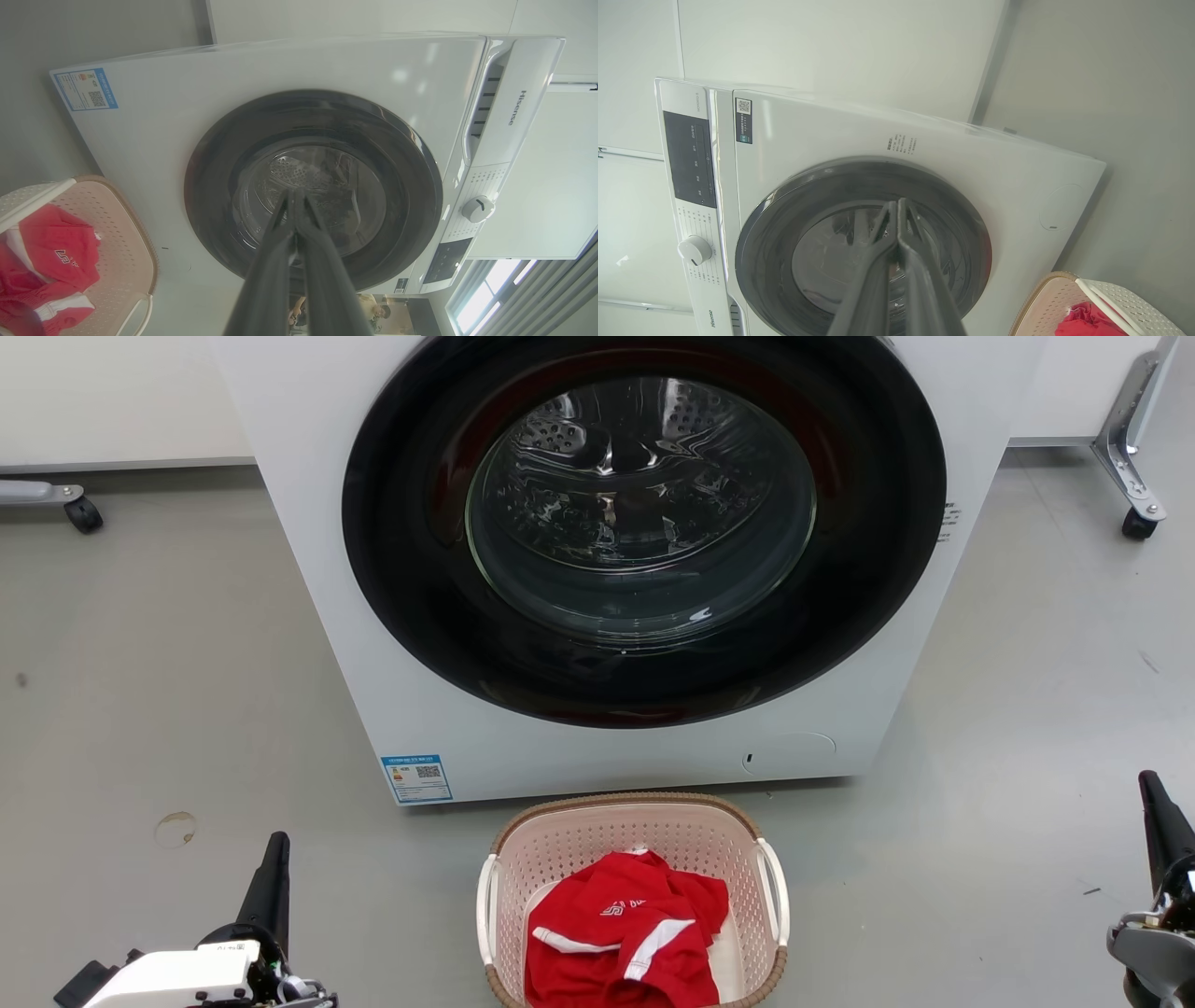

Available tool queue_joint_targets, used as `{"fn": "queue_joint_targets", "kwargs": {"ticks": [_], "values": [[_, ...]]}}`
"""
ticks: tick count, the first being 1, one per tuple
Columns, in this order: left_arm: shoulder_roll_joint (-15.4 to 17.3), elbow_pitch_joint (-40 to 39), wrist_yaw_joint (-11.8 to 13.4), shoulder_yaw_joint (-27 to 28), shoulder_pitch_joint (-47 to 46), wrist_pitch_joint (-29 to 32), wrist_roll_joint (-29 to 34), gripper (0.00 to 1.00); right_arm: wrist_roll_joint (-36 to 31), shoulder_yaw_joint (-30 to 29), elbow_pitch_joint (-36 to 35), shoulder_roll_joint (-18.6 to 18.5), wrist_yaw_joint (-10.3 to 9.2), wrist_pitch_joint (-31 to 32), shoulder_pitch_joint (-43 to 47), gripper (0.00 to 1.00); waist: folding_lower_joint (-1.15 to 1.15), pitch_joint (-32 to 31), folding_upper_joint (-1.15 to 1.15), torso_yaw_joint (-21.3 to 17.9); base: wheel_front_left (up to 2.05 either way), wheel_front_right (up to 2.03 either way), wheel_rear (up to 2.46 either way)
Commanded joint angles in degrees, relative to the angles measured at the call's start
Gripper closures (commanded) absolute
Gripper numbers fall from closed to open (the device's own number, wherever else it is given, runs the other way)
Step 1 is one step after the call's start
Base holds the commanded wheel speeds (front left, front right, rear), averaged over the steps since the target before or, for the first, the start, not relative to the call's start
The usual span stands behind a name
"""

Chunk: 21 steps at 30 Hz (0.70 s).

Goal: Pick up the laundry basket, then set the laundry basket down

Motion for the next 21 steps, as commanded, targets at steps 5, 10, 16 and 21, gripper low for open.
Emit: {"fn": "queue_joint_targets", "kwargs": {"ticks": [5,10,16,21], "values": [[0.5,-1.27,-0.64,1.9,-2.95,0.0,-0.42,1.0,0.15,0.74,-1.53,-1.26,0.28,0.39,-2.71,1.0,0.0,0.0,0.0,0.0,0.0,0.0,0.0],[0.47,-1.27,-0.64,1.95,-2.96,0.03,-0.38,1.0,0.1,0.69,-1.52,-1.22,0.28,0.43,-2.72,1.0,0.0,0.0,0.0,0.0,0.0,0.0,0.0],[0.43,-1.27,-0.64,2.0,-2.96,0.07,-0.34,1.0,0.05,0.62,-1.52,-1.18,0.28,0.49,-2.72,1.0,0.0,0.0,0.0,0.0,0.0,0.0,0.0],[0.41,-1.27,-0.64,2.04,-2.96,0.1,-0.31,1.0,0.01,0.57,-1.52,-1.14,0.28,0.53,-2.73,1.0,0.0,0.0,0.0,0.0,0.0,0.0,0.0]]}}
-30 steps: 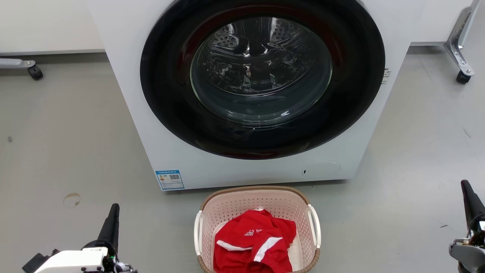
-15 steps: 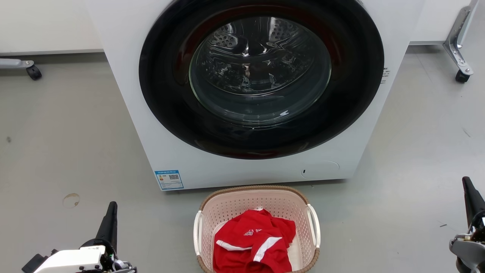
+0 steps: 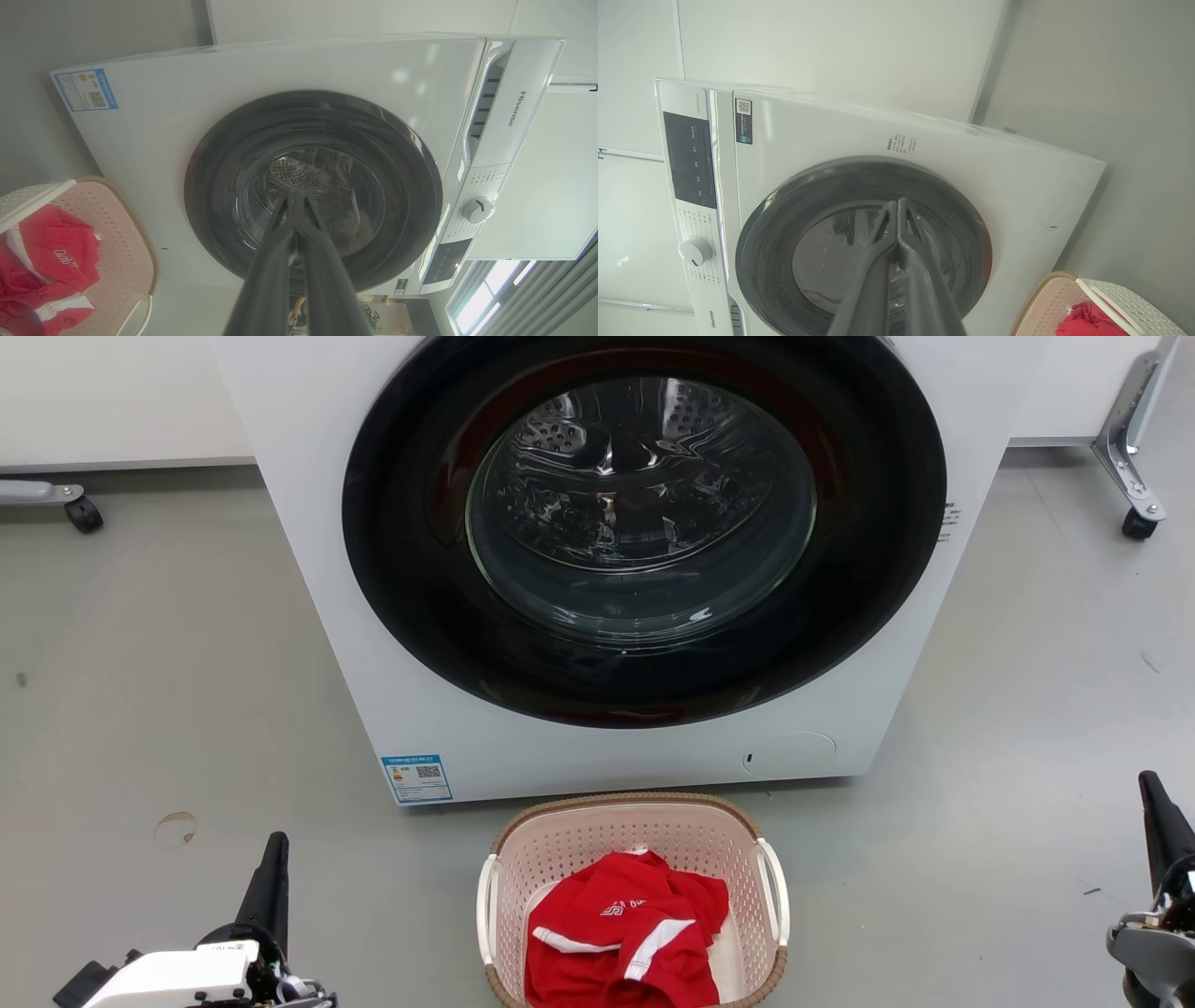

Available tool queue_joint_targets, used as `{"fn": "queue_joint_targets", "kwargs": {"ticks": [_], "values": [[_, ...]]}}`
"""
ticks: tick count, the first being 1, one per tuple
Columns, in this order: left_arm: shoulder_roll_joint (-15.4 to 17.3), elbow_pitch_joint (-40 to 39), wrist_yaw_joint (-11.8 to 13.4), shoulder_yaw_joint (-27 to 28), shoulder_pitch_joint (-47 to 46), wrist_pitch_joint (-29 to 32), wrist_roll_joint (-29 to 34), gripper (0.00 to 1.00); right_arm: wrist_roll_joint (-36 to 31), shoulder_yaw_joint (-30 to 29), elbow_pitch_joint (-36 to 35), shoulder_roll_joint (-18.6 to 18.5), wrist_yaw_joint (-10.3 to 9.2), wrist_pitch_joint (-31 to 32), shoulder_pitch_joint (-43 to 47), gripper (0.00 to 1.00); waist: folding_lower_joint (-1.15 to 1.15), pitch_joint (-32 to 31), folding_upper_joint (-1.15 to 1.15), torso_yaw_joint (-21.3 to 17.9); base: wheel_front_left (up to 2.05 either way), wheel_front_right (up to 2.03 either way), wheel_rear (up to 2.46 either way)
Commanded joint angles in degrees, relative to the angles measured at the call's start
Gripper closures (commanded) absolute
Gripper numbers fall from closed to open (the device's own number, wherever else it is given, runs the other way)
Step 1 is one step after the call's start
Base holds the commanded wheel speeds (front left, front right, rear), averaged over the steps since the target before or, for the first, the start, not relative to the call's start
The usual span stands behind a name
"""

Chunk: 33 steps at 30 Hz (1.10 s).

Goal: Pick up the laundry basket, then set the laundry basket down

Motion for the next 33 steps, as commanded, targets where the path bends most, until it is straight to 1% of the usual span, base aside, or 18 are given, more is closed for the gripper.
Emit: {"fn": "queue_joint_targets", "kwargs": {"ticks": [1,33], "values": [[0.45,-1.29,-0.64,1.92,-2.95,0.1,-0.3,1.0,0.01,0.72,-1.52,-1.27,0.28,0.47,-2.73,1.0,0.0,0.0,0.0,0.0,0.0,0.0,0.0],[0.32,-1.29,-0.64,2.11,-2.97,0.25,-0.14,1.0,-0.19,0.47,-1.5,-1.1,0.28,0.66,-2.75,1.0,0.0,0.0,0.0,0.0,0.0,0.0,0.0]]}}
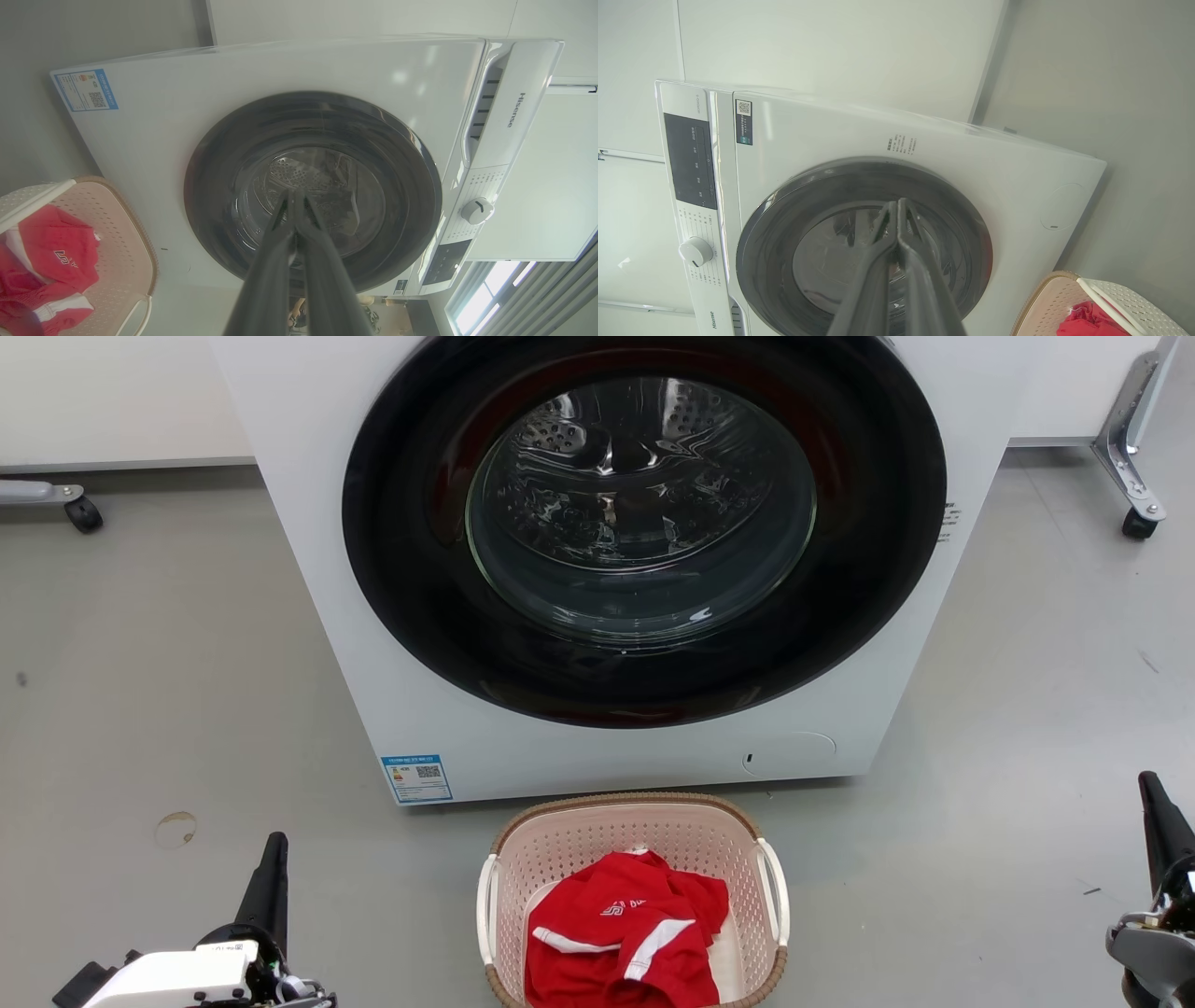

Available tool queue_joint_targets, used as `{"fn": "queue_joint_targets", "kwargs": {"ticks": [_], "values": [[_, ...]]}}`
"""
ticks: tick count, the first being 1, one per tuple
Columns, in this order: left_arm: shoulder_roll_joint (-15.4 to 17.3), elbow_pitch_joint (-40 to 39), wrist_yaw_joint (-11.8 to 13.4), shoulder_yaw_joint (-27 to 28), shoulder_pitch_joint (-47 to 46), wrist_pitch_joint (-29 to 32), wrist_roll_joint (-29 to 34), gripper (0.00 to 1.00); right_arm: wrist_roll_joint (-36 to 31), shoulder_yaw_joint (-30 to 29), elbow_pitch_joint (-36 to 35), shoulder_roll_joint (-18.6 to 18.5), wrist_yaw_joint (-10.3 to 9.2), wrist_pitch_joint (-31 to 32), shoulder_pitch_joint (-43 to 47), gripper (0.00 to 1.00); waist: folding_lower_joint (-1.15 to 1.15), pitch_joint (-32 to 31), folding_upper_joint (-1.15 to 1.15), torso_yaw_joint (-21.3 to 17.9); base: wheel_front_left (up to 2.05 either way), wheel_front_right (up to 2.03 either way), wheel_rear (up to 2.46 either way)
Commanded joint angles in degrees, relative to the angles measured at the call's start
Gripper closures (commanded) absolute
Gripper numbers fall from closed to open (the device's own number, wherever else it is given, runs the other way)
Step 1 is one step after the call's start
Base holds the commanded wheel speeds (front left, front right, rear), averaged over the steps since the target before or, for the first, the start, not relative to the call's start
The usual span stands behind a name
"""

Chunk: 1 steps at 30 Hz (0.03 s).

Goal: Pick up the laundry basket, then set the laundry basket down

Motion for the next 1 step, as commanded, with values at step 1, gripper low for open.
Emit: {"fn": "queue_joint_targets", "kwargs": {"ticks": [1], "values": [[0.4,-1.3,-0.64,1.96,-2.97,0.25,-0.15,1.0,-0.19,0.65,-1.5,-1.29,0.28,0.63,-2.74,1.0,0.0,0.0,0.0,0.0,0.0,0.0,0.0]]}}
